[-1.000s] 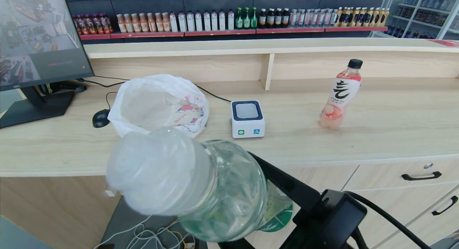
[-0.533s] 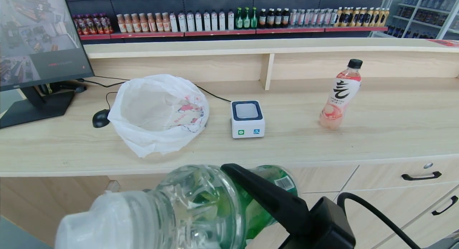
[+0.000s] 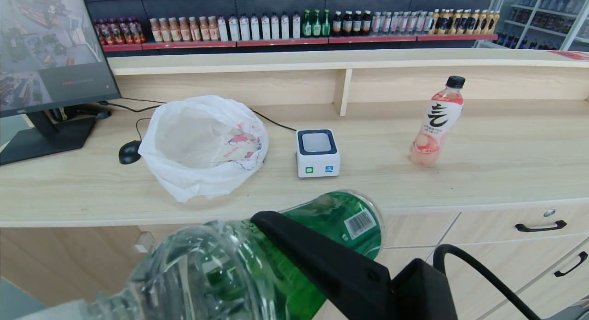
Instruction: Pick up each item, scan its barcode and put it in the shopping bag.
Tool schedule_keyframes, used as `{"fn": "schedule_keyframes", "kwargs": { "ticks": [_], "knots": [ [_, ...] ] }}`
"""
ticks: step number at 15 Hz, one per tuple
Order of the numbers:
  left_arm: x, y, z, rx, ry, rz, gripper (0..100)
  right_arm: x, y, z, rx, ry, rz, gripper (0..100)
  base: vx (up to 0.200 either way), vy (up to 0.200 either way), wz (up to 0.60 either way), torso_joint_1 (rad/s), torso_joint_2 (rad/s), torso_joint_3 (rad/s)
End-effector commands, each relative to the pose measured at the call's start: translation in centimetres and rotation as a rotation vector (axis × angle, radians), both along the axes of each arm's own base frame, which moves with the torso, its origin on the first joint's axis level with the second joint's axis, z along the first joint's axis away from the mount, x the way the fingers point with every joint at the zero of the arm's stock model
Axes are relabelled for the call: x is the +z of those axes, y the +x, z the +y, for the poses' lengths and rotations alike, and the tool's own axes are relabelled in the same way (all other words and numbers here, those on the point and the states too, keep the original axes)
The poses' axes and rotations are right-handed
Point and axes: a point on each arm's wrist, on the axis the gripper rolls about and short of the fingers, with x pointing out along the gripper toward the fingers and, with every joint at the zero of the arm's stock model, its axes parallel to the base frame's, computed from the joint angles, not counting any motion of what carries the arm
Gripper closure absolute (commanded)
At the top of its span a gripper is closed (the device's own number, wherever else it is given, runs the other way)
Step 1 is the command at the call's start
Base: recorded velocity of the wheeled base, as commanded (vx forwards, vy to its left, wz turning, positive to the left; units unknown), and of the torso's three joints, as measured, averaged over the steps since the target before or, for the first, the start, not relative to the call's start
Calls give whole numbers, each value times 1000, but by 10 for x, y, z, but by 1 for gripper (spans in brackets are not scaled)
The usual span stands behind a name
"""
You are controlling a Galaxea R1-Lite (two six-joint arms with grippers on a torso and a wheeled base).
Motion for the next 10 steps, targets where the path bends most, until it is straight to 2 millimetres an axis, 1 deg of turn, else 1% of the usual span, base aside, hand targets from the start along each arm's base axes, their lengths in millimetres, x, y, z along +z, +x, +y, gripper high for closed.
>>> {"fn": "schedule_keyframes", "kwargs": {
  "ticks": [1,4,6,10],
  "knots": [
    [0,0,0,1,0,0,0,1,-2,1,11,-8,-23,100,0,0,0,0,0,0],
    [0,0,0,1,0,0,0,-2,-4,2,0,-43,-58,100,0,0,0,0,0,0],
    [0,0,0,1,0,0,0,-13,-4,5,0,-87,-59,100,0,0,0,0,0,0],
    [0,0,0,1,0,0,0,-11,-4,4,-17,-105,-97,100,0,0,0,0,0,0]
  ]
}}
